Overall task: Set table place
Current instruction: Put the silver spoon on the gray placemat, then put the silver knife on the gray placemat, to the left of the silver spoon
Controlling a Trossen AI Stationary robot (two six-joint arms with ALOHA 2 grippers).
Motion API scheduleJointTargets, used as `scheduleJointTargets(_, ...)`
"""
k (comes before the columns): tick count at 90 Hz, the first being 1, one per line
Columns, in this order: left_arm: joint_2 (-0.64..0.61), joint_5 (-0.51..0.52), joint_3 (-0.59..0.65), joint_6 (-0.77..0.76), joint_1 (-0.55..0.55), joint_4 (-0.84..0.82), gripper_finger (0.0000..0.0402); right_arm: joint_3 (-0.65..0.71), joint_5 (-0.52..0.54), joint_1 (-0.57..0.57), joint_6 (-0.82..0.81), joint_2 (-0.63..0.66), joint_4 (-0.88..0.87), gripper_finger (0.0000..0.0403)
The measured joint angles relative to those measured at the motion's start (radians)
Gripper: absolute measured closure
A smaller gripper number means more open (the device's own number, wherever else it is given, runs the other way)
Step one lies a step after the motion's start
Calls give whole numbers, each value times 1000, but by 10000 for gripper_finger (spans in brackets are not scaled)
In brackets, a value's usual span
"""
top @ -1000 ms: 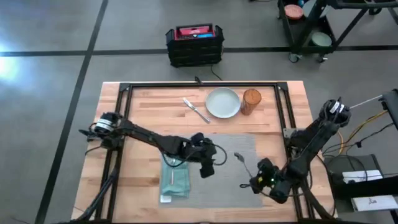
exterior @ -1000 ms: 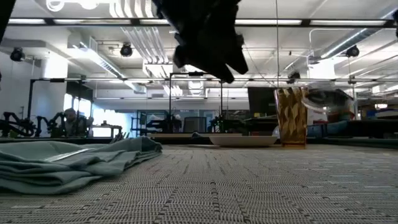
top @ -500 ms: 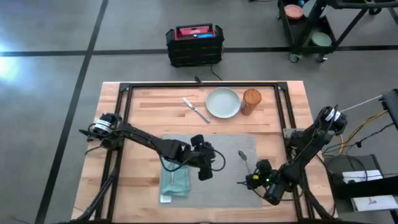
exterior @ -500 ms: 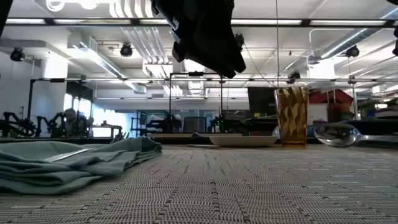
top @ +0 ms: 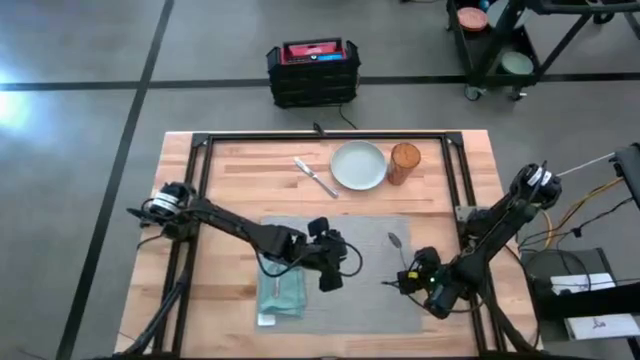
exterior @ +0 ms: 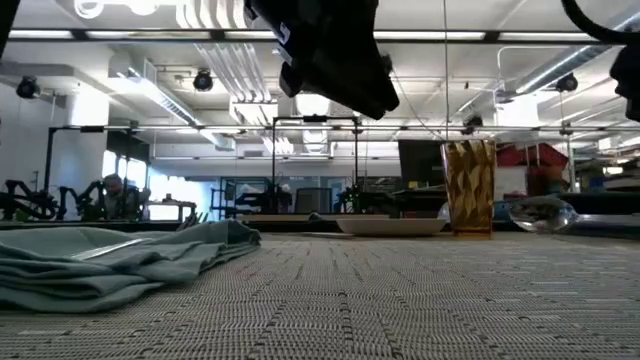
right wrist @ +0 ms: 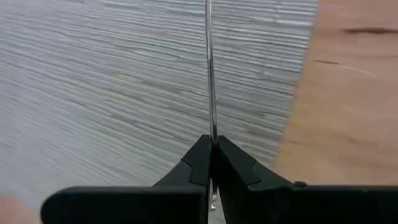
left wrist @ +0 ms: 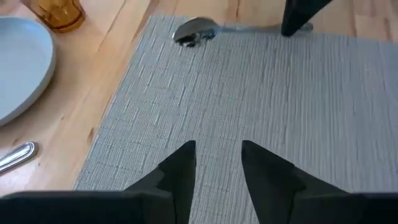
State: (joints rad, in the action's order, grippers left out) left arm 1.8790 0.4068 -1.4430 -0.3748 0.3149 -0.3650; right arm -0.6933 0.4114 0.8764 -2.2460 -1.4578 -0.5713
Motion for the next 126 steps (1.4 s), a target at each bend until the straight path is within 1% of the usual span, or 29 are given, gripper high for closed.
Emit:
scheduleJointTargets(13,0,0,0,0,0,8,280,1,-2,12,-17,-11,4,398)
scheduleJointTargets(29,0,1,0,0,1,16,285,2,8,11,-33,-48,57,381)
scheduleJointTargets(53,1,3,0,0,1,33,287,2,3,11,-32,-83,76,359)
scheduleJointTargets(64,1,3,0,0,1,33,287,0,-11,11,-32,-93,82,345)
scheduleJointTargets(75,1,3,0,0,1,34,287,0,-31,10,-32,-93,85,323)
scheduleJointTargets(87,1,3,0,0,1,36,287,0,-51,10,-16,-80,86,295)
scheduleJointTargets(100,1,3,0,0,1,36,287,2,-89,10,41,-47,81,273)
scheduleJointTargets(114,1,3,0,0,1,36,288,3,-97,11,92,-4,78,262)
scheduleJointTargets(126,1,3,0,0,2,36,288,3,-93,11,111,10,77,263)
